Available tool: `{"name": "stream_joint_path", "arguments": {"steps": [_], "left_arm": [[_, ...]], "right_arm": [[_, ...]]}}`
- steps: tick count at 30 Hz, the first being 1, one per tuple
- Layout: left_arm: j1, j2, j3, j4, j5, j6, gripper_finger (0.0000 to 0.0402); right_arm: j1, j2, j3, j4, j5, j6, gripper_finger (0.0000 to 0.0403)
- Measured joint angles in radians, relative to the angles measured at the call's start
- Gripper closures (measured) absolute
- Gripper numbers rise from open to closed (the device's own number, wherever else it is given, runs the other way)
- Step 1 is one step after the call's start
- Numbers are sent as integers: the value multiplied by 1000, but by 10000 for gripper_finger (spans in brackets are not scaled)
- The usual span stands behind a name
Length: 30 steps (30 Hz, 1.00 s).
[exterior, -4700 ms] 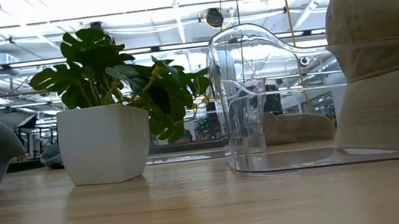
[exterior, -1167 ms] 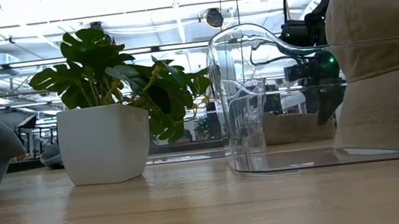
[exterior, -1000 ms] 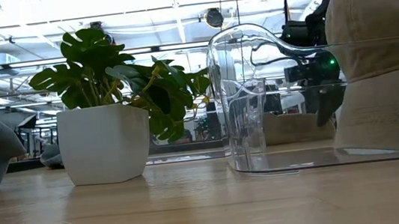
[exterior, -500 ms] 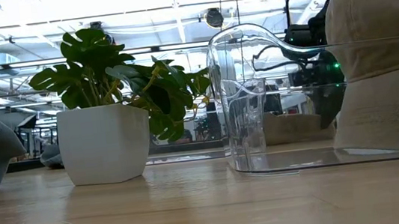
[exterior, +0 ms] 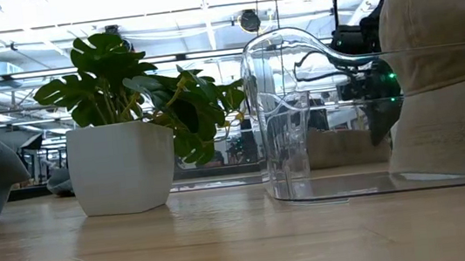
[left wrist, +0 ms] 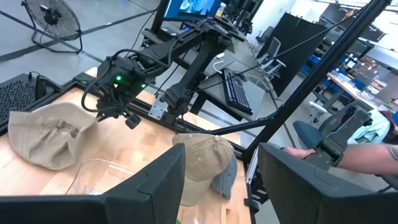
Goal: Pick & Place hat
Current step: Put the top brown cap into the bottom transparent bin
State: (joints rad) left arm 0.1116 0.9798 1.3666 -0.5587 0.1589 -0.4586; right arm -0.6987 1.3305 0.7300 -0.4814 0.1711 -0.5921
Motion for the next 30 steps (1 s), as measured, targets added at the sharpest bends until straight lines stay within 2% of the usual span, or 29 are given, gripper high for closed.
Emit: {"name": "stream_joint_path", "arguments": {"steps": [16, 18, 23, 30], "left_arm": [[0, 0, 0, 0, -1, -10, 190], [0, 0, 0, 0, -3, -9, 190], [0, 0, 0, 1, -3, 6, 190], [9, 0, 0, 20, -3, 13, 190]], "right_arm": [[5, -338, -2, -1, 20, 7, 401], [22, -369, -2, 2, 48, 31, 402], [86, -420, 10, 30, 94, 110, 402], [179, -403, 111, 59, 148, 158, 402]]}}
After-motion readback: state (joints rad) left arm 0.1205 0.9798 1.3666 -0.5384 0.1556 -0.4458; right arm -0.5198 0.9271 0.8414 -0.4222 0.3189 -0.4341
